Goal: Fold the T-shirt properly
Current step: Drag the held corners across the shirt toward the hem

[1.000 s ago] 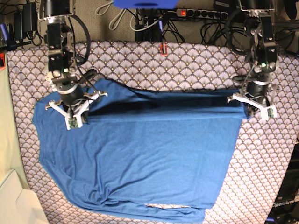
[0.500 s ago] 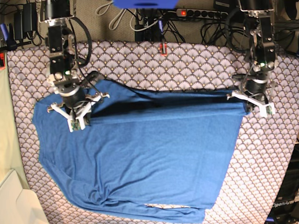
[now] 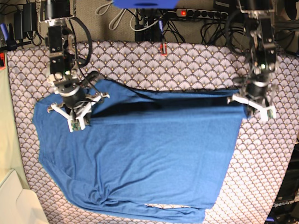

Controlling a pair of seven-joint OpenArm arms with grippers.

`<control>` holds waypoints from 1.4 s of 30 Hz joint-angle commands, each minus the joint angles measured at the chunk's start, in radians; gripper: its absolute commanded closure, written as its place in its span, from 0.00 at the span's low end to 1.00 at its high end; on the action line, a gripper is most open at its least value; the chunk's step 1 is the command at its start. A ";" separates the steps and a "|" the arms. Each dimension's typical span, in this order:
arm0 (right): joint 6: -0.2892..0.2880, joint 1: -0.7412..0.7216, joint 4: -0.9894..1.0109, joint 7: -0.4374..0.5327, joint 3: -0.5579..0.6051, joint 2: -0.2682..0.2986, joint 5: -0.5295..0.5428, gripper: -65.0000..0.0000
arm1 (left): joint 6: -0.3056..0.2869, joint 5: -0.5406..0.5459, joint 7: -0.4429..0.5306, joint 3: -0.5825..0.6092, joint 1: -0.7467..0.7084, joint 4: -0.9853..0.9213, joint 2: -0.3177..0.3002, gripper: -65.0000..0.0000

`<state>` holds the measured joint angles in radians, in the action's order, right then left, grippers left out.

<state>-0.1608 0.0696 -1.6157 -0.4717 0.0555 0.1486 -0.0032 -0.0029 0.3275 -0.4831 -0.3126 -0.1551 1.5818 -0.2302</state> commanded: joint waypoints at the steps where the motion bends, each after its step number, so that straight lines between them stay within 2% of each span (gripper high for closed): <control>1: 0.004 -0.015 -0.018 0.023 -0.004 0.006 -0.004 1.00 | 0.007 -0.005 -0.012 -0.004 0.027 0.001 -0.011 1.00; 5: 0.004 -0.015 -0.018 0.023 -0.004 0.006 -0.004 1.00 | 0.007 -0.005 -0.125 -0.004 0.102 -0.028 -0.007 1.00; 10: 0.004 -0.014 -0.018 0.023 -0.004 0.006 -0.004 1.00 | 0.007 -0.005 -0.167 0.000 0.185 -0.105 -0.007 0.99; 13: 0.004 -0.012 -0.018 0.023 -0.004 0.006 -0.004 1.00 | 0.007 -0.005 -0.194 0.000 0.229 -0.151 -0.005 0.90; 18: 0.004 -0.009 -0.018 0.023 -0.004 0.006 -0.004 1.00 | 0.001 -0.005 -0.200 0.000 0.262 -0.192 -0.004 0.66; 22: 0.004 -0.009 -0.018 0.023 -0.004 0.006 -0.004 1.00 | -0.001 -0.003 -0.199 0.000 0.263 -0.189 -0.004 0.54; 25: 0.004 -0.007 -0.019 0.023 -0.004 0.006 -0.004 1.00 | -0.001 -0.003 -0.205 0.000 0.256 -0.180 -0.007 0.50; 32: 0.004 -0.004 -0.019 0.021 -0.004 0.004 -0.004 0.99 | -0.001 0.000 -0.207 -0.006 0.159 -0.180 -0.025 0.50; 36: 0.004 0.005 -0.022 0.021 -0.006 0.004 -0.004 0.89 | -0.001 0.002 -0.197 -0.006 0.079 -0.157 -0.030 0.50; 42: 0.004 0.009 -0.024 0.021 -0.006 0.003 -0.004 0.63 | -0.001 -0.001 -0.196 -0.007 0.024 -0.076 -0.031 0.50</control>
<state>-0.1608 0.0925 -1.6176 -0.4744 0.0536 0.1482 -0.0040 -0.0029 0.3260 -0.7029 -0.3145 -0.1452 1.4834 -0.2497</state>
